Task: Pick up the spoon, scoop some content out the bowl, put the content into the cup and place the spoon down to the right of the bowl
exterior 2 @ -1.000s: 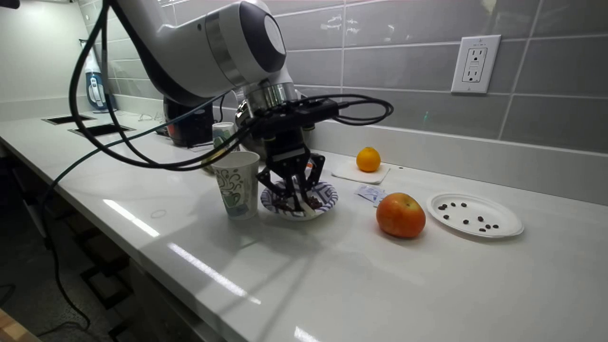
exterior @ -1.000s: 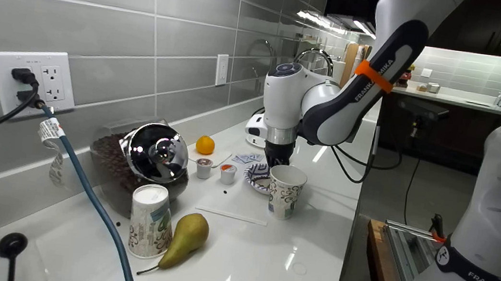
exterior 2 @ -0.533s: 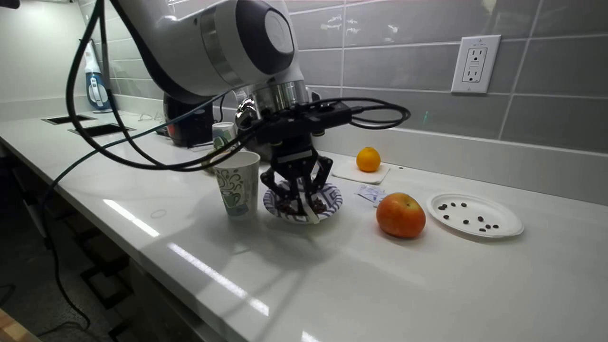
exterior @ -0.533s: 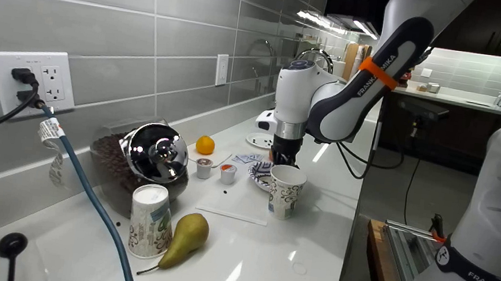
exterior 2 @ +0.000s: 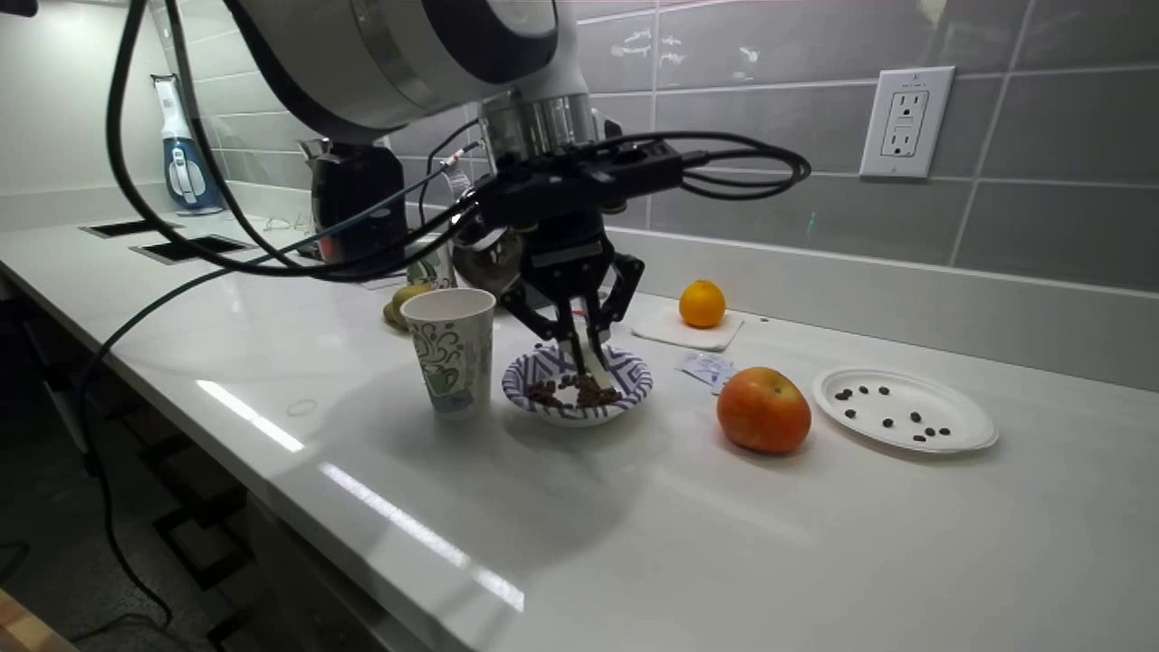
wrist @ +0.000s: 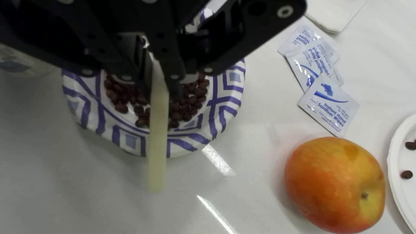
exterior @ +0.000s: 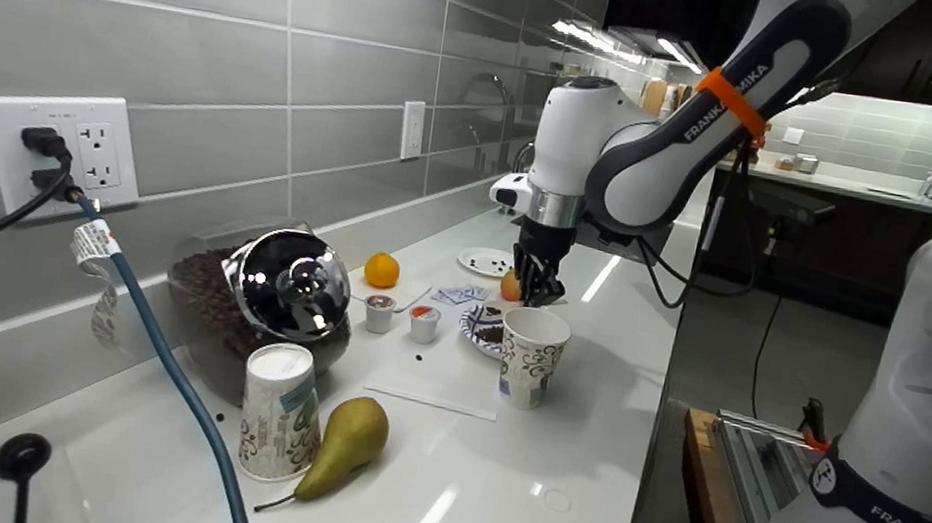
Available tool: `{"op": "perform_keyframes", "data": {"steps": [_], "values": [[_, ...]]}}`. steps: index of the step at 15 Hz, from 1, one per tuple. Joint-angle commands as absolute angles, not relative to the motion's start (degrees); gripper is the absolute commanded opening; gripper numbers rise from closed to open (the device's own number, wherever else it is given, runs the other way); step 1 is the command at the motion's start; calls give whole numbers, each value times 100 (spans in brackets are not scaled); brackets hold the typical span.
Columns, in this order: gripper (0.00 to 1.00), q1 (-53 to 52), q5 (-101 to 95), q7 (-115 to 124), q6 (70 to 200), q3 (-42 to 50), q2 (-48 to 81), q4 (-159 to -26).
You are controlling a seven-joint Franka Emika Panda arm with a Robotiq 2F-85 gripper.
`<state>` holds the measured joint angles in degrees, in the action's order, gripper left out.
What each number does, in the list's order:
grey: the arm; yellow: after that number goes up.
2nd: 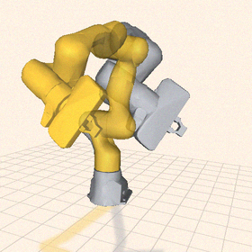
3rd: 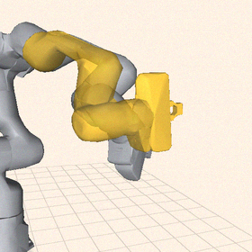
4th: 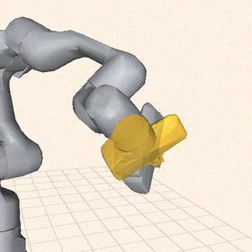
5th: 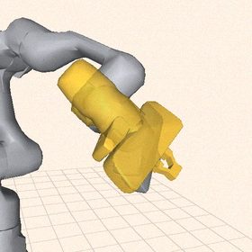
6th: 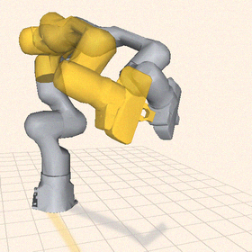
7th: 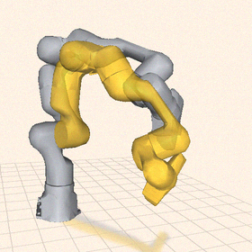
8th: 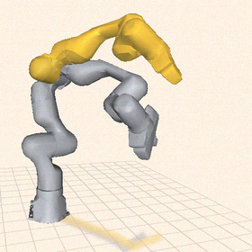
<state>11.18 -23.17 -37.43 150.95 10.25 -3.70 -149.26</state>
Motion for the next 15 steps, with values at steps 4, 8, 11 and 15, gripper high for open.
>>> {"op": "perform_keyframes", "data": {"steps": [4, 8, 11, 15], "values": [[4, 797, -1890, -3981, 13874, 954, -2001, -15406], [4, 560, -1956, -3965, 12940, 864, -2879, -15416], [4, 319, -1992, -3845, 12373, 681, -3190, -15276], [4, 0, -2044, -3478, 12022, 347, -3093, -15081]]}}
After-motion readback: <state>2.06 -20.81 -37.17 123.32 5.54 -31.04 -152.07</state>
